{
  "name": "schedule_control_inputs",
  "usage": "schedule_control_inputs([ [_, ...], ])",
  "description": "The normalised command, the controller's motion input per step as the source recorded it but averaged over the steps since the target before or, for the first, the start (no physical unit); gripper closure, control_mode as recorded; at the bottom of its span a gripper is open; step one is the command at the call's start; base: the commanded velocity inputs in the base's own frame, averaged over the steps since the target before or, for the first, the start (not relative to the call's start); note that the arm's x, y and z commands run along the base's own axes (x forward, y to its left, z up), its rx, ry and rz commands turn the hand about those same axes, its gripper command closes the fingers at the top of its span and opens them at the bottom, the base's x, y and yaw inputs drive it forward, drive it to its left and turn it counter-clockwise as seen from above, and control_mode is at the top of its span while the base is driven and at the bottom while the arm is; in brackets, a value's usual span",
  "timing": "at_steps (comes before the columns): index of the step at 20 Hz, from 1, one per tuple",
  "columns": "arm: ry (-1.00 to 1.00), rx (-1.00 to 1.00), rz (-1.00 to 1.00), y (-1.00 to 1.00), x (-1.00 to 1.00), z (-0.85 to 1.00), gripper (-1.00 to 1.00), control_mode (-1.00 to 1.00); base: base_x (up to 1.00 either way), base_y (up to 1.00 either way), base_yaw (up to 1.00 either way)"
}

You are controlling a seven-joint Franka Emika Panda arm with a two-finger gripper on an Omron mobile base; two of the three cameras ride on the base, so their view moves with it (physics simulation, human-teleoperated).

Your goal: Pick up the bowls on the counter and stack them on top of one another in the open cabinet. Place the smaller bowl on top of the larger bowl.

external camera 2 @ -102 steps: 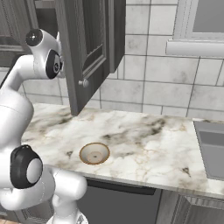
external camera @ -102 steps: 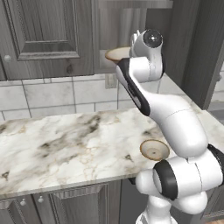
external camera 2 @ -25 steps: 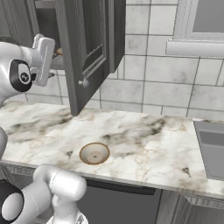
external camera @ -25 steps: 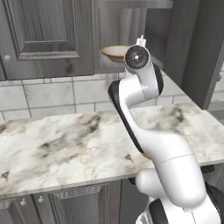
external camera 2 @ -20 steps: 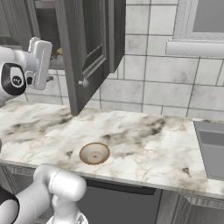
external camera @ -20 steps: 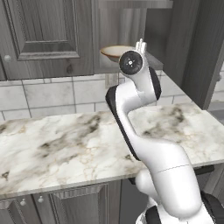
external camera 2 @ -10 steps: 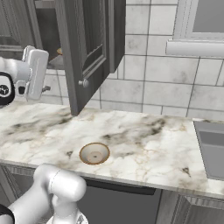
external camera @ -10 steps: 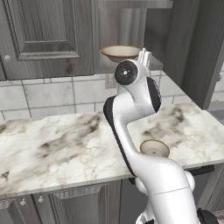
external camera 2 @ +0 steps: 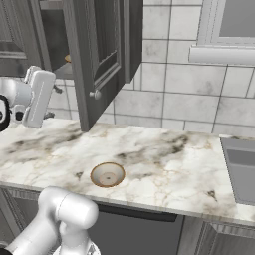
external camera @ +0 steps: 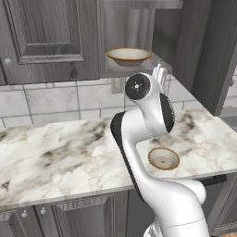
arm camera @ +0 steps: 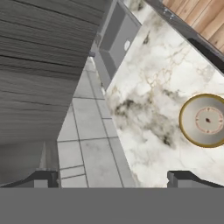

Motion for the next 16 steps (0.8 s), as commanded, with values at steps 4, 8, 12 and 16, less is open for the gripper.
schedule_control_inputs([
  [4, -0.02, 0.12, -0.02, 0.03, -0.07, -0.47, -1.00, -1.00, 0.00, 0.00, 0.00],
  [8, -0.05, 0.09, 0.00, 0.00, -0.10, -0.58, -1.00, -1.00, 0.00, 0.00, 0.00],
  [12, -0.07, 0.10, 0.00, 0.01, -0.07, -0.51, -1.00, -1.00, 0.00, 0.00, 0.00],
  [16, -0.04, 0.04, -0.04, 0.00, -0.21, -0.50, -1.00, -1.00, 0.00, 0.00, 0.00],
])
